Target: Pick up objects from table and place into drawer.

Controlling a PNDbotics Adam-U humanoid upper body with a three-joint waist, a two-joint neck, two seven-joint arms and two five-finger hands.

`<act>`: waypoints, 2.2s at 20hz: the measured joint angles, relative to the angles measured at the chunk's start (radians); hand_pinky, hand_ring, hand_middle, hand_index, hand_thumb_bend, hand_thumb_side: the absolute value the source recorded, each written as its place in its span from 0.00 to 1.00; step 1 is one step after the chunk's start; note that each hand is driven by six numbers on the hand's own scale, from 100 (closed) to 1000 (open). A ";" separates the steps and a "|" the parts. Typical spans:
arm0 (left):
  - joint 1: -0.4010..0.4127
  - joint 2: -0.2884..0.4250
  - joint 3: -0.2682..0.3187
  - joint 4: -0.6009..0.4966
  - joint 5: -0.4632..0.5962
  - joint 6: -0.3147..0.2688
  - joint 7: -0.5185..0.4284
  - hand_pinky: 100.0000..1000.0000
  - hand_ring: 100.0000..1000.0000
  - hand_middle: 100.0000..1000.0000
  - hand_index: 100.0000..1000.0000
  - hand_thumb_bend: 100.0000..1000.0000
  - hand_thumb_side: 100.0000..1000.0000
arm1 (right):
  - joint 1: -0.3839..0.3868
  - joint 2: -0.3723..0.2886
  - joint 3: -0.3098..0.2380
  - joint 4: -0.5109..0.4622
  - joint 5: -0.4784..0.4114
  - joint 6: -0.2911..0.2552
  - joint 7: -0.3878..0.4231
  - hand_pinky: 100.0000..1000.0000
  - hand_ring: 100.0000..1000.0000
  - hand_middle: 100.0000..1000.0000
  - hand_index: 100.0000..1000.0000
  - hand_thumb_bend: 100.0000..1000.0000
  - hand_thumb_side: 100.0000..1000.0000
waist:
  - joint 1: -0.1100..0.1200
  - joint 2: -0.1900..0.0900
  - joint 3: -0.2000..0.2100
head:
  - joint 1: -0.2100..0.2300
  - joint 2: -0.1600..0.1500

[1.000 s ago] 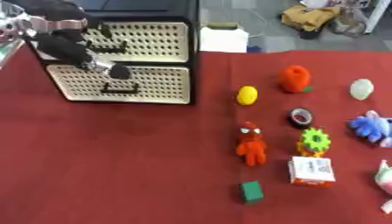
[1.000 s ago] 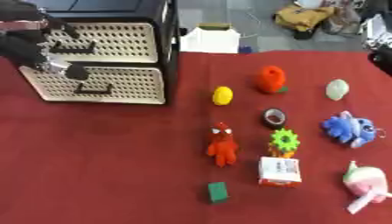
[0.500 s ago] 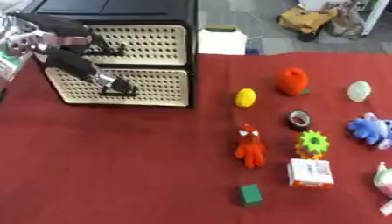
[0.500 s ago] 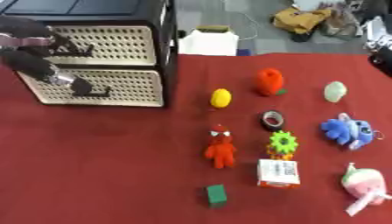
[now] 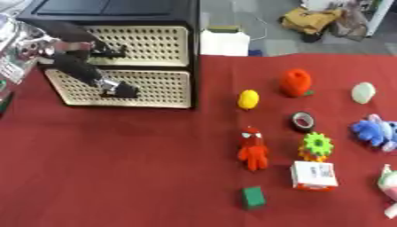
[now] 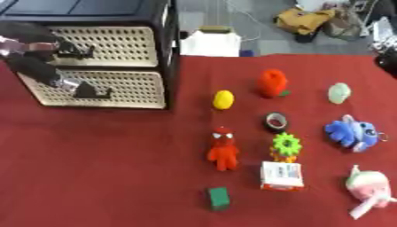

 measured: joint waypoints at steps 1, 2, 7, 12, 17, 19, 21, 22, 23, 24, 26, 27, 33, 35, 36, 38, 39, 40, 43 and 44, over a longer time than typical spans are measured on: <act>-0.001 -0.002 0.000 0.002 -0.003 0.001 0.001 0.00 0.00 0.00 0.85 0.93 1.00 | 0.000 0.000 0.000 0.000 0.000 0.000 0.000 0.66 0.75 0.74 0.80 0.00 1.00 | 0.000 0.000 0.000 | 0.000 0.000; -0.001 -0.003 0.000 0.003 -0.006 0.002 0.003 0.00 0.00 0.00 0.84 0.93 1.00 | 0.000 0.000 0.000 0.000 0.000 0.000 0.000 0.66 0.76 0.74 0.80 0.00 1.00 | 0.000 0.000 0.000 | 0.001 0.000; -0.001 -0.003 0.000 0.005 -0.010 0.003 0.008 0.00 0.00 0.00 0.82 0.91 1.00 | 0.000 0.000 0.000 0.000 0.000 0.001 -0.001 0.66 0.75 0.74 0.80 0.00 1.00 | 0.000 0.000 0.000 | 0.002 0.000; 0.007 -0.002 0.000 -0.005 0.009 0.015 0.015 0.00 0.00 0.00 0.79 0.90 1.00 | 0.000 0.000 0.000 0.000 0.000 0.002 -0.002 0.66 0.75 0.74 0.80 0.00 1.00 | 0.000 -0.001 0.003 | 0.002 0.000; 0.029 0.013 -0.009 -0.034 0.025 0.034 0.024 0.00 0.00 0.00 0.79 0.89 1.00 | 0.000 0.000 0.000 0.000 0.000 0.004 -0.004 0.66 0.75 0.74 0.80 0.00 1.00 | 0.000 -0.004 0.004 | 0.001 0.000; 0.037 0.020 -0.013 -0.047 0.033 0.038 0.025 0.00 0.00 0.00 0.79 0.89 1.00 | 0.000 0.000 0.000 0.000 0.000 0.004 -0.004 0.66 0.75 0.74 0.80 0.00 1.00 | 0.000 -0.005 0.004 | -0.001 0.000; 0.047 0.028 -0.017 -0.061 0.042 0.042 0.024 0.00 0.00 0.00 0.79 0.89 1.00 | 0.001 0.000 0.000 0.000 0.000 0.004 -0.004 0.66 0.75 0.74 0.80 0.00 1.00 | 0.000 -0.009 0.005 | -0.002 0.000; 0.051 0.033 -0.019 -0.068 0.047 0.044 0.024 0.00 0.00 0.00 0.79 0.89 1.00 | 0.001 0.000 0.000 0.000 0.000 0.004 -0.004 0.66 0.75 0.74 0.80 0.00 1.00 | 0.000 -0.010 0.005 | -0.002 0.000; 0.055 0.037 -0.021 -0.075 0.052 0.047 0.024 0.00 0.00 0.00 0.79 0.89 1.00 | 0.001 0.000 0.000 0.000 0.000 0.004 -0.004 0.66 0.75 0.74 0.80 0.00 1.00 | 0.000 -0.011 0.005 | -0.003 0.000; 0.058 0.041 -0.023 -0.082 0.057 0.049 0.025 0.00 0.00 0.00 0.79 0.89 1.00 | 0.001 0.000 0.000 0.000 0.000 0.004 -0.004 0.66 0.75 0.74 0.80 0.00 1.00 | 0.000 -0.011 0.006 | -0.004 0.000; 0.066 0.050 -0.025 -0.095 0.067 0.056 0.027 0.00 0.00 0.00 0.79 0.88 1.00 | 0.001 0.000 0.000 0.000 0.000 0.004 -0.004 0.66 0.75 0.74 0.80 0.00 1.00 | 0.000 -0.011 0.006 | -0.005 0.000; 0.070 0.052 -0.025 -0.102 0.071 0.061 0.029 0.00 0.00 0.00 0.79 0.88 1.00 | 0.001 0.000 0.000 0.000 0.000 0.004 -0.004 0.66 0.75 0.74 0.80 0.00 1.00 | 0.000 -0.011 0.006 | -0.005 0.000; 0.092 0.073 -0.031 -0.141 0.087 0.080 0.034 0.00 0.00 0.00 0.79 0.88 1.00 | 0.001 0.000 0.000 0.000 0.000 0.004 -0.004 0.66 0.75 0.74 0.80 0.00 1.00 | 0.000 -0.013 0.008 | -0.006 0.000; 0.099 0.080 -0.031 -0.152 0.092 0.083 0.034 0.00 0.00 0.00 0.79 0.88 1.00 | 0.001 0.000 0.000 0.000 0.000 0.004 -0.004 0.66 0.75 0.74 0.80 0.00 1.00 | 0.000 -0.013 0.010 | -0.006 0.000; 0.102 0.084 -0.033 -0.158 0.096 0.085 0.033 0.00 0.00 0.00 0.79 0.87 1.00 | 0.001 0.000 0.000 0.000 0.000 0.003 -0.005 0.66 0.75 0.74 0.80 0.00 1.00 | 0.000 -0.013 0.010 | -0.006 0.000; 0.110 0.093 -0.037 -0.173 0.101 0.088 0.033 0.00 0.00 0.00 0.79 0.87 1.00 | 0.001 0.000 0.000 0.000 0.000 0.003 -0.005 0.66 0.75 0.74 0.80 0.00 1.00 | 0.000 -0.013 0.011 | -0.006 0.000; 0.114 0.098 -0.038 -0.182 0.105 0.089 0.033 0.00 0.00 0.00 0.79 0.87 1.00 | 0.001 0.000 0.000 0.000 0.000 0.003 -0.005 0.66 0.75 0.74 0.80 0.00 1.00 | 0.000 -0.013 0.012 | -0.006 0.000; 0.118 0.103 -0.040 -0.191 0.107 0.091 0.033 0.00 0.00 0.00 0.79 0.86 1.00 | 0.001 0.000 0.000 0.000 0.000 0.003 -0.005 0.66 0.75 0.74 0.80 0.00 1.00 | 0.000 -0.013 0.012 | -0.006 0.000; 0.128 0.113 -0.043 -0.216 0.116 0.098 0.031 0.00 0.00 0.00 0.78 0.86 1.00 | 0.001 0.000 0.000 0.000 0.000 0.003 -0.005 0.66 0.75 0.74 0.80 0.00 1.00 | 0.000 -0.013 0.015 | -0.006 0.000; 0.130 0.116 -0.044 -0.223 0.119 0.100 0.029 0.00 0.00 0.00 0.78 0.86 1.00 | 0.001 0.000 0.000 0.000 0.000 0.003 -0.005 0.66 0.75 0.74 0.80 0.00 1.00 | 0.000 -0.013 0.017 | -0.006 0.001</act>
